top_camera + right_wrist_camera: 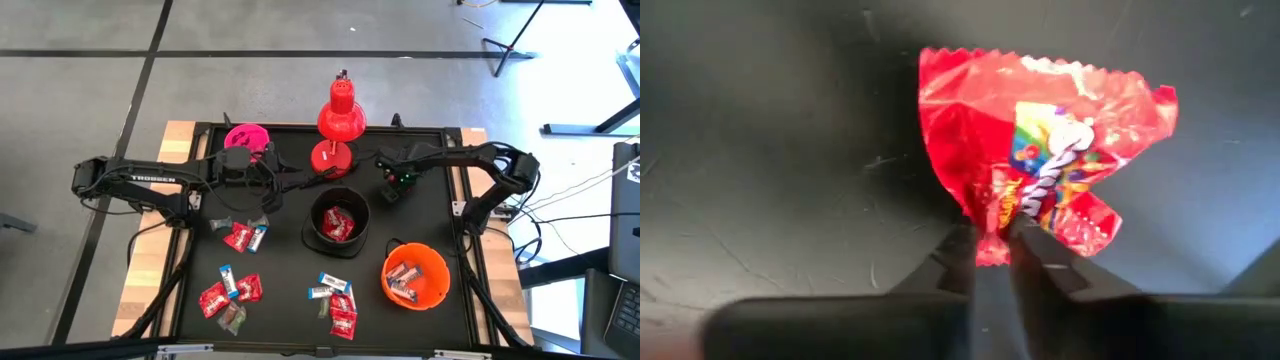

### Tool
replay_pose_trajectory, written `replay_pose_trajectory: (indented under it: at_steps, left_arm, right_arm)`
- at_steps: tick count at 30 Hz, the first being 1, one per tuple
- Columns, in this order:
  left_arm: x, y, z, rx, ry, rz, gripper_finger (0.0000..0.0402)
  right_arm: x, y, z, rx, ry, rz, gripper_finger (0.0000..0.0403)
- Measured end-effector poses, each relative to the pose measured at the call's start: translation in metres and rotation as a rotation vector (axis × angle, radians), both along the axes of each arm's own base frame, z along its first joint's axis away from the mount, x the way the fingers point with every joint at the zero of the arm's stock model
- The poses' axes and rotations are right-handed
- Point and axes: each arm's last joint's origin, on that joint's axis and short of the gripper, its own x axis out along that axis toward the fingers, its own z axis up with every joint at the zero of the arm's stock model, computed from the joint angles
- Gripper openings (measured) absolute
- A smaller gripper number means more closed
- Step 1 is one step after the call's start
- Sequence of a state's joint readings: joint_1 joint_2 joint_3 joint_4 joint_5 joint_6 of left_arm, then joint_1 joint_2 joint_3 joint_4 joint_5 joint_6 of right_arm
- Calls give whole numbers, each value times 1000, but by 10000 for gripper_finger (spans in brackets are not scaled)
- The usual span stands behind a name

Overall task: Organize candy in baskets
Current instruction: Put the red candy into the black bucket

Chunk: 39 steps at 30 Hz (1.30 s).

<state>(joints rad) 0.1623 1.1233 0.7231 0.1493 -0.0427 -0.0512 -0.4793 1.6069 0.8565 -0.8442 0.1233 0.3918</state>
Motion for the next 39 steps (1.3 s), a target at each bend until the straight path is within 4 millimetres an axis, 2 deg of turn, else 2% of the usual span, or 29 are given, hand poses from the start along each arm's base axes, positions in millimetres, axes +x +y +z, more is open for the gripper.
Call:
replay_pose_trajectory:
  at_steps: [2,6,9,14,18,23,26,31,34,39]
  left_arm:
    - [0,0,0,-1,0,-1,178]
    - [0,-2,0,4,5,-9,178]
    - [0,-2,-1,1,6,-7,178]
    - [0,-2,-1,-1,7,-6,178]
    - [0,-1,-1,2,7,9,178]
    - [0,-1,-1,1,7,33,178]
    - [0,0,-1,1,6,47,178]
    - [0,0,-1,-9,4,50,178]
    - [0,-1,-1,-13,3,49,178]
    - [0,-4,-1,-13,3,37,178]
  right_arm:
    - [2,5,2,-3,-10,7,11]
    - [4,16,11,-24,-45,-12,14]
    - [5,29,25,-84,-88,-6,3]
    - [-3,52,59,-143,-237,3,2]
    - [-17,71,90,-171,-409,4,1]
    - [-29,90,118,-216,-618,47,1]
    - [-23,103,130,-215,-768,133,1]
    - [-2,126,142,-205,-976,356,0]
    - [9,138,142,-203,-1029,467,0]
    - [22,146,137,-203,-1049,495,4]
